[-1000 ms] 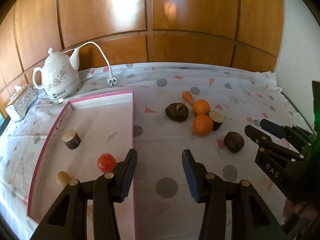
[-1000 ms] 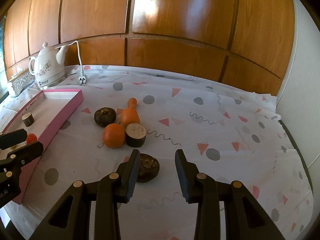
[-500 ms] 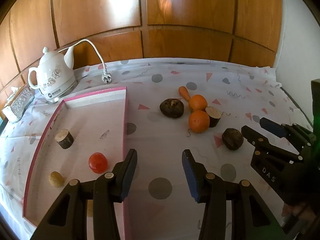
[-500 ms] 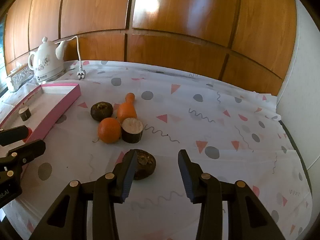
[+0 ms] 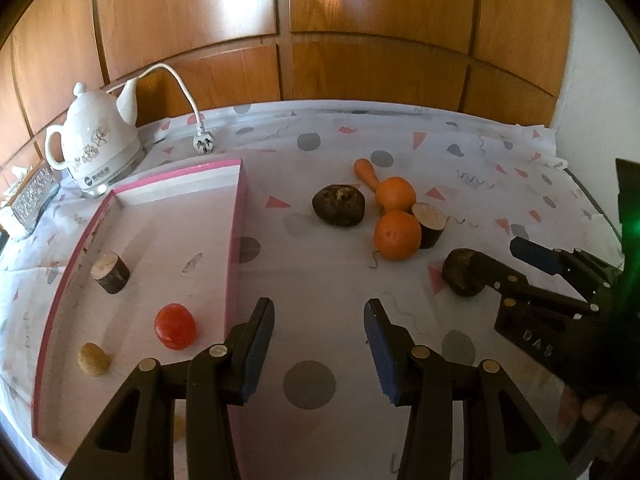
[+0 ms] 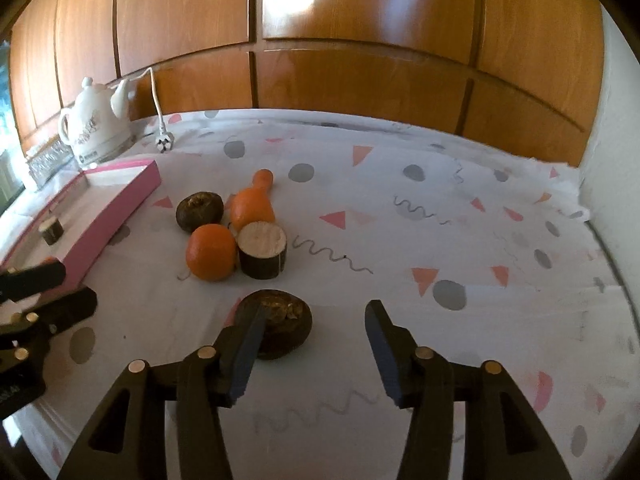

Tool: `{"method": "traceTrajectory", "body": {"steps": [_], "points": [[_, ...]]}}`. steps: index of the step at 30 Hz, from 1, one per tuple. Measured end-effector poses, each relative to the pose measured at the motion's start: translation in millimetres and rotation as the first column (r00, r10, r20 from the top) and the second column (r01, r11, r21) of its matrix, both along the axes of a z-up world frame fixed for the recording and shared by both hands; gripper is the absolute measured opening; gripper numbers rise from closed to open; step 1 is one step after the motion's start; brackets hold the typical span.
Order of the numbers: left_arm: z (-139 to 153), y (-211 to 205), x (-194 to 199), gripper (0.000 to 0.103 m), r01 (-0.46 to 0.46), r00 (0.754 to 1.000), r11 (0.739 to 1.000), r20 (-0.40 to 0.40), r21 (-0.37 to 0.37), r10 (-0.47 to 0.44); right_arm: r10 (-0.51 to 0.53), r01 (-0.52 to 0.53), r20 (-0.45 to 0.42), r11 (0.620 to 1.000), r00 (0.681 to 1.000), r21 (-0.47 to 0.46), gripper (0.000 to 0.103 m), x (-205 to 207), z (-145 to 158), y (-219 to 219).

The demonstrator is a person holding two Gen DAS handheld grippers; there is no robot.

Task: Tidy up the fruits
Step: 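Move the right tool to the dark round brown disc and close on it, then grasp an orange with the left tool while the right tool lifts the dark disc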

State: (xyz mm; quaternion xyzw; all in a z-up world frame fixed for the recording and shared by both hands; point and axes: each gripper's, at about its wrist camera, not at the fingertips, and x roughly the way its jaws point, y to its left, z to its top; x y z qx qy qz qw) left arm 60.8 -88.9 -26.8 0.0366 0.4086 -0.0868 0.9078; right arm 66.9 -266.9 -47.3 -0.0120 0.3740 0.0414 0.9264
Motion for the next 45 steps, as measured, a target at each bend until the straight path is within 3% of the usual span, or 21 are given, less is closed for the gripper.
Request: {"method": "traceTrajectory", "body": {"steps": [9,20,22,29,34,45], "points": [[-6.2,-1.9,11.1,0.047,-0.007,1.0,1.0,-0.022,-0.022,0.007,0.036,-0.027,-0.052,0.986,0.998,0.165,0.054,10.4,-4.4,-22.2],[-1.9,-6.6,21.0,0.047,-0.008,1.0,1.0,0.008,0.006,0.008,0.128,-0.115,-0.088,0.984,0.988,0.135,0.056,18.1,-9.8,1.2],[-1.7,-9.1,22.2,0.047,-0.003,1.0,1.0,0.012,0.011,0.003,0.119,-0.108,-0.089,0.987,0.989,0.12,0.046,17.3,-13.6,0.6],[-0.9,-22.6,28.2,0.047,0.027,0.999,0.999,0.019,0.025,-0.028,0.028,-0.02,-0.075,0.994,0.997,0.104,0.046,9.8,-15.0,-20.5],[-2.5,-33.4,31.7,0.047,0.049,0.999,0.998,0.017,0.036,-0.049,-0.043,0.053,-0.07,0.988,0.997,0.144,0.046,7.3,-17.1,-42.1],[-9.4,-49.9,38.7,0.047,0.084,0.996,0.995,0.001,0.051,-0.084,-0.055,0.066,-0.061,0.982,0.997,0.177,0.046,5.4,-19.2,-46.1]]}}
